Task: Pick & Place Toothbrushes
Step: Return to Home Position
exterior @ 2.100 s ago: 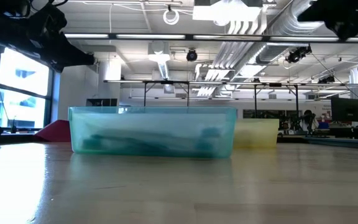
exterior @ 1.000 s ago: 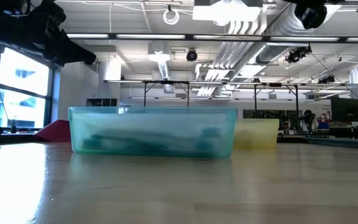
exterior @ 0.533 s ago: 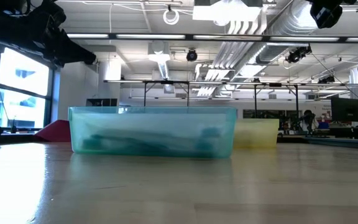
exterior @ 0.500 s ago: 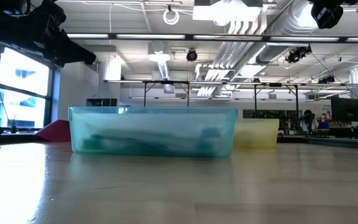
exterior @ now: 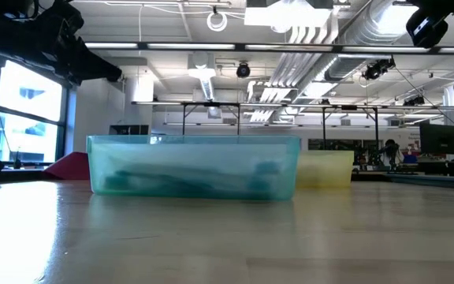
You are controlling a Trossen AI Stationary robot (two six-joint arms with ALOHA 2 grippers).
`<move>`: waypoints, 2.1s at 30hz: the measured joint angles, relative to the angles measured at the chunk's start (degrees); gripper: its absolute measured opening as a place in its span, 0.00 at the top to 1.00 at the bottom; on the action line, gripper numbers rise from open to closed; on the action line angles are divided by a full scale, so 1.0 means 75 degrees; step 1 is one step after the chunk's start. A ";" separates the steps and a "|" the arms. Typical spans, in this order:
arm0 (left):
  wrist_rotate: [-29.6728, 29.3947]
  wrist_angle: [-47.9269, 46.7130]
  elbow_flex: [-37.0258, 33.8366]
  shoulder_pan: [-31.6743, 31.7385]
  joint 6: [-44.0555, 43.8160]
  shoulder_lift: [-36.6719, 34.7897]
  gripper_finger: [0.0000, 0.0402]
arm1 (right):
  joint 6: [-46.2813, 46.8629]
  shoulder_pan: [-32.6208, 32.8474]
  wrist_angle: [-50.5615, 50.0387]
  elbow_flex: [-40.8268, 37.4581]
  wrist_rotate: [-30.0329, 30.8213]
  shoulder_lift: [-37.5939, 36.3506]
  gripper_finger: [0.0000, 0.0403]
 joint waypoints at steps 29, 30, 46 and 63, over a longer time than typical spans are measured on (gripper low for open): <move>0.0000 0.0003 0.0000 0.0000 0.0232 0.0000 1.00 | -0.0431 -0.0005 0.1124 -0.1722 0.1036 -0.0819 1.00; 0.0000 0.0003 0.0000 0.0002 0.0243 0.0000 1.00 | -0.0426 -0.0006 0.1130 -0.1763 0.1056 -0.0819 1.00; 0.0003 -0.0536 0.0000 0.0002 0.0000 -0.0003 1.00 | -0.0148 -0.0006 0.1224 -0.2783 0.0860 -0.0825 1.00; 0.0003 -0.0660 0.0000 0.0001 -0.0241 0.0000 1.00 | -0.0417 -0.0006 0.1282 -0.2941 0.1037 -0.0720 1.00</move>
